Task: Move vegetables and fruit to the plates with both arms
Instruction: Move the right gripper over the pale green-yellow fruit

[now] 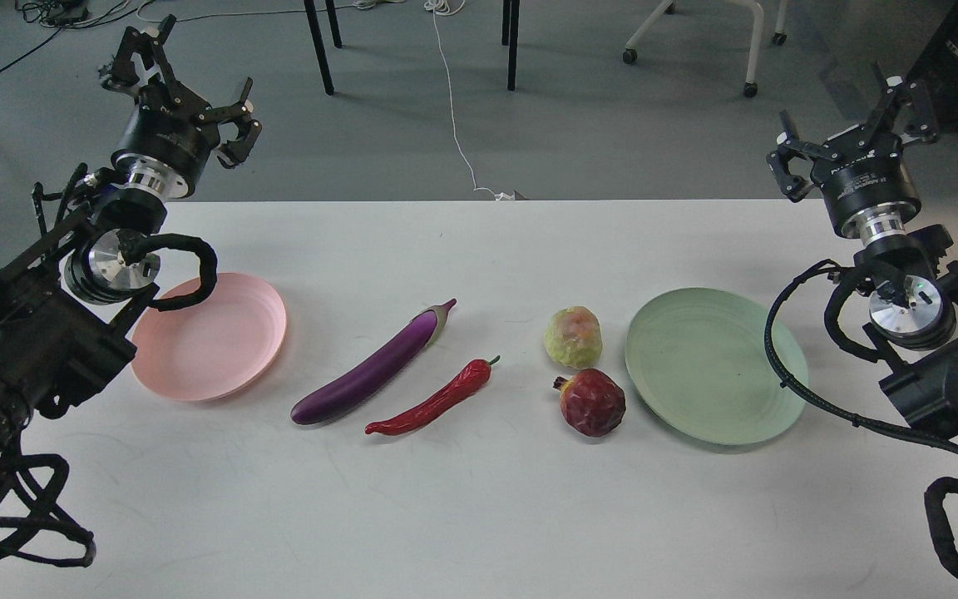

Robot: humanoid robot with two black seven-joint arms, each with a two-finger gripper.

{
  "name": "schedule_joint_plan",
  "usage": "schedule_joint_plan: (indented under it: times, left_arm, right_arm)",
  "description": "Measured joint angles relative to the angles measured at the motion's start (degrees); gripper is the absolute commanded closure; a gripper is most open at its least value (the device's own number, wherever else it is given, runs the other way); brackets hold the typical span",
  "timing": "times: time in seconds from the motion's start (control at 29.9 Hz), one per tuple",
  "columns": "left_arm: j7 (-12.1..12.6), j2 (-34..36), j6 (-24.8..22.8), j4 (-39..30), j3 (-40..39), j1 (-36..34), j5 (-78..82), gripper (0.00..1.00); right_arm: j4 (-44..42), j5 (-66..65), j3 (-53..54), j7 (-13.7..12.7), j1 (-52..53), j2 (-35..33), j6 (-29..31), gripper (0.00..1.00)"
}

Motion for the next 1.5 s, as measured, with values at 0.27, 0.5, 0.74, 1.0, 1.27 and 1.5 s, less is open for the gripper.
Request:
schedule_joint_plan:
  times: [0.27,0.5,0.74,1.0,1.27,1.5]
  left_arm:
    - [0.57,0.66,0.13,0.01,0.37,1.62,0.47,0.02]
    - [0.83,0.87,0.08,-0.03,0.44,1.99,0.61,0.02]
    - [2.19,2.47,-0.70,-0.58,2.94,2.10,1.01,0.02]
    - [2.25,2.98,-1.38,-0.63,3.45,1.92,1.08,0.02]
    - [2.25,3.10,-2.42,-0.63,3.61,1.97,1.10,0.02]
    - [2.17,4.58,-5.18,-0.62,3.62,2.90,1.03,0.02]
  right_arm:
    - [-0.21,-0.04,-0.41,0.00,0.42,-0.50,0.00,0.01]
    - [-0.32,-0.12,-14.33,-0.13,8.31,-2.99,0.00,0.01]
    - [-0.31,-1.54,-42.36,0.00,22.73,-3.74,0.00,0.01]
    - [0.32,-6.82,-75.82,-0.27,41.12,1.85,0.02,0.02]
    - [6.26,-26.76,-97.41,-0.13,49.14,11.02,0.03,0.04]
    - [8.19,-34.31,-110.02,0.50,49.27,16.73,0.00,0.04]
